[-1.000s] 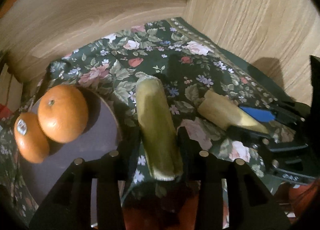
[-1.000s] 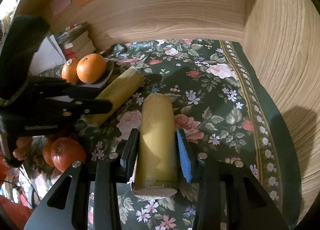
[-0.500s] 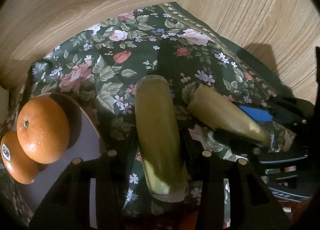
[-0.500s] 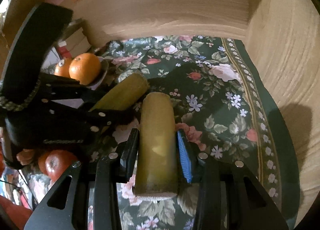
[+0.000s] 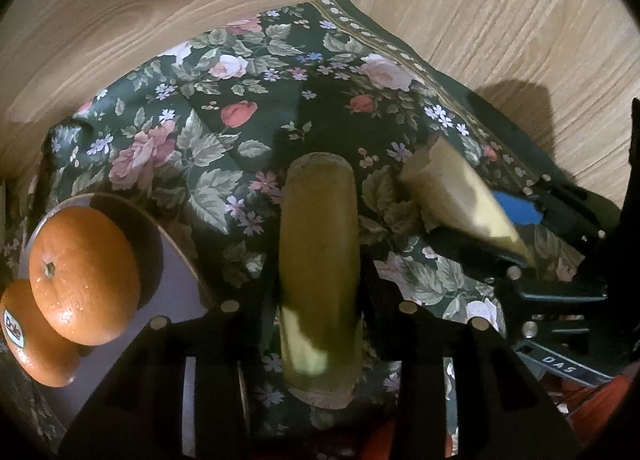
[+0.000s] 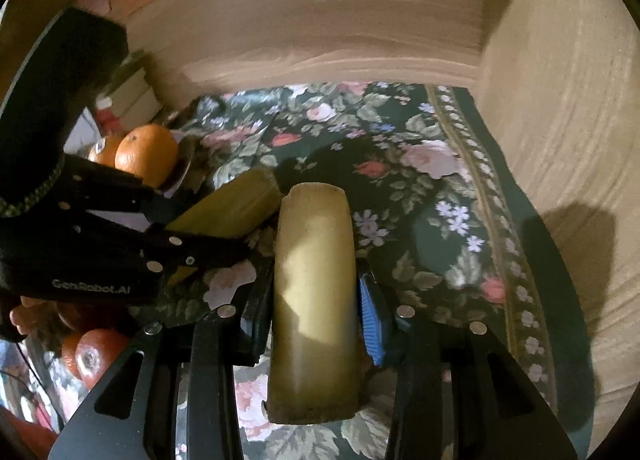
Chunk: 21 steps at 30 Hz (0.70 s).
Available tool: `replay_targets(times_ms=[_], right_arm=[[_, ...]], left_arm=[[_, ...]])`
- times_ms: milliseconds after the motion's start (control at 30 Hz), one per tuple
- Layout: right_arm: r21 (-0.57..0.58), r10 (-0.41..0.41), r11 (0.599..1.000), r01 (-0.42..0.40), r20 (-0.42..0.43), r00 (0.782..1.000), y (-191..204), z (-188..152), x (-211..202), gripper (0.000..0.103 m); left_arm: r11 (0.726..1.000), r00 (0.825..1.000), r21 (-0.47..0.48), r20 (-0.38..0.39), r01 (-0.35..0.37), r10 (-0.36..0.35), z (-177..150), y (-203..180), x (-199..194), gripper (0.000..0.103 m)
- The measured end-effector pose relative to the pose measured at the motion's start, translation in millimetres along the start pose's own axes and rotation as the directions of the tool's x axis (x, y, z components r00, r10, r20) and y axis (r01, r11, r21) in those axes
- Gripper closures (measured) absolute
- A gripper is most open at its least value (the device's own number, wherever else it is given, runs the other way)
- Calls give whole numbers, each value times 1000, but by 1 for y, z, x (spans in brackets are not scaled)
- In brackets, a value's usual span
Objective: Organize fruits
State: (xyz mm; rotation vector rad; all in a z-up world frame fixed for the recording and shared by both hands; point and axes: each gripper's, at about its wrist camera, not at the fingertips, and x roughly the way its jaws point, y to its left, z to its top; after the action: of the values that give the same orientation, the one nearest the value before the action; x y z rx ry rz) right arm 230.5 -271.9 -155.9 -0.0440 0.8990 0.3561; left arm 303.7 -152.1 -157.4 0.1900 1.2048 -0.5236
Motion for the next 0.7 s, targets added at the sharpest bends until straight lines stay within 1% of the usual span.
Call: replay_targets(times_ms=[100, 233, 333, 367, 533, 600, 700], right_arm=[[11, -3, 1000, 3, 14, 1000, -1, -2, -6, 68], [17, -8, 1000, 8, 22, 1000, -3, -3, -10, 68], [29, -12, 1000, 11, 23, 1000, -5, -2, -9, 68], [41, -26, 999, 25, 24, 999, -7, -2, -9, 68], [53, -32, 998, 30, 39, 999, -10, -2, -14, 68], [56, -37, 998, 34, 52, 998, -11, -1, -16, 68], [64, -38, 997, 34, 64, 997, -12, 0, -20, 68]], left_arm=[[999, 999, 25, -18, -31, 31, 4, -6, 4, 65], [999, 999, 37, -36, -37, 38, 12, -8, 9, 65], [997, 998, 50, -14, -62, 63, 15, -11, 12, 65], [997, 998, 51, -8, -64, 64, 15, -12, 11, 65], [997, 999, 65, 21, -39, 38, 12, -19, 6, 65], [995, 998, 84, 47, -47, 43, 9, -25, -2, 65], [995, 997, 84, 73, -44, 38, 8, -28, -12, 65]])
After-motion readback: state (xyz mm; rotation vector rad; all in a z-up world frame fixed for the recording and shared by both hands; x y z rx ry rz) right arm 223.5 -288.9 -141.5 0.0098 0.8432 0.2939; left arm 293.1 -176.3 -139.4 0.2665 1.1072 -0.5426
